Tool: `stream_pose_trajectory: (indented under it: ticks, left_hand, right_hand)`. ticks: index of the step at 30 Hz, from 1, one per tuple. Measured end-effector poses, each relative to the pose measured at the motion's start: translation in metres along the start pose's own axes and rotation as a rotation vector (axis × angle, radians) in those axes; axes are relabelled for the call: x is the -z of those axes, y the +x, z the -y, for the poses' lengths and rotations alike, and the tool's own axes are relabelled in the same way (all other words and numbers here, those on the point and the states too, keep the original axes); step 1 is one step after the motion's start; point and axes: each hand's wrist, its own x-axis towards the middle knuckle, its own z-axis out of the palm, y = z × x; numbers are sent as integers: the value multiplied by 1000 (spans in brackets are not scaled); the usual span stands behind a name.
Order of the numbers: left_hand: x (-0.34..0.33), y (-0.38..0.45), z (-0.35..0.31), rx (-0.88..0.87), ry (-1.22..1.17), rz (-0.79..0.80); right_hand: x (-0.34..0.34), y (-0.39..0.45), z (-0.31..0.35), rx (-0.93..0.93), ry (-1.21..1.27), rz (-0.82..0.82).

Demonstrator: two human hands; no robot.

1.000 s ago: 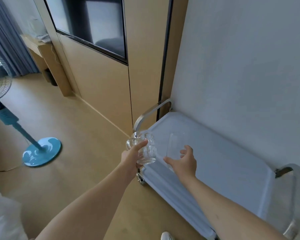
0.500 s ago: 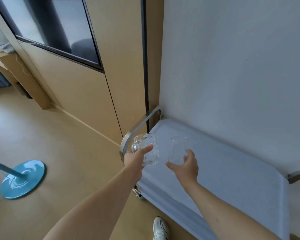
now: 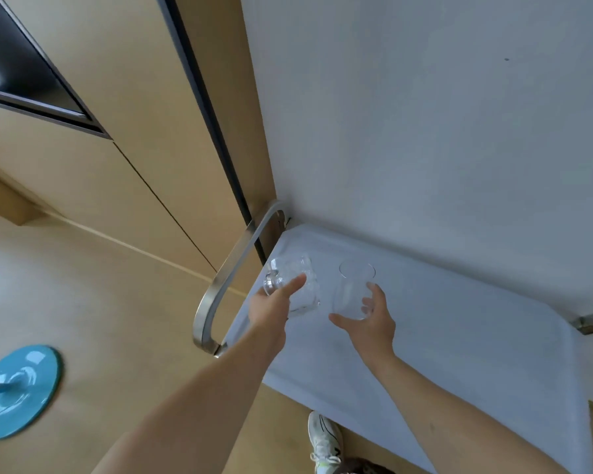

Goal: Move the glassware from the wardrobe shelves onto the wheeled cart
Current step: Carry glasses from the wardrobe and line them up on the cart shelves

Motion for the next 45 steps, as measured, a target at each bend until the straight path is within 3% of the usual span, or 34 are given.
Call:
stream_pose_trajectory:
  ticks: [10,23,37,45]
  left_hand:
    - [-23,36,3,-125,155,10]
    - [-20,74,28,-441,326,140]
    - [14,52,53,-510,579,224]
    - [13,64,1,-759,928,389]
  right_hand:
    - [-13,34,-3,-27,24,-98]
    - [-34,42,-18,-2,4,-243]
    - [-32,34,-26,13,-32,-206]
    - [-32,31,-23,-2,11,-191]
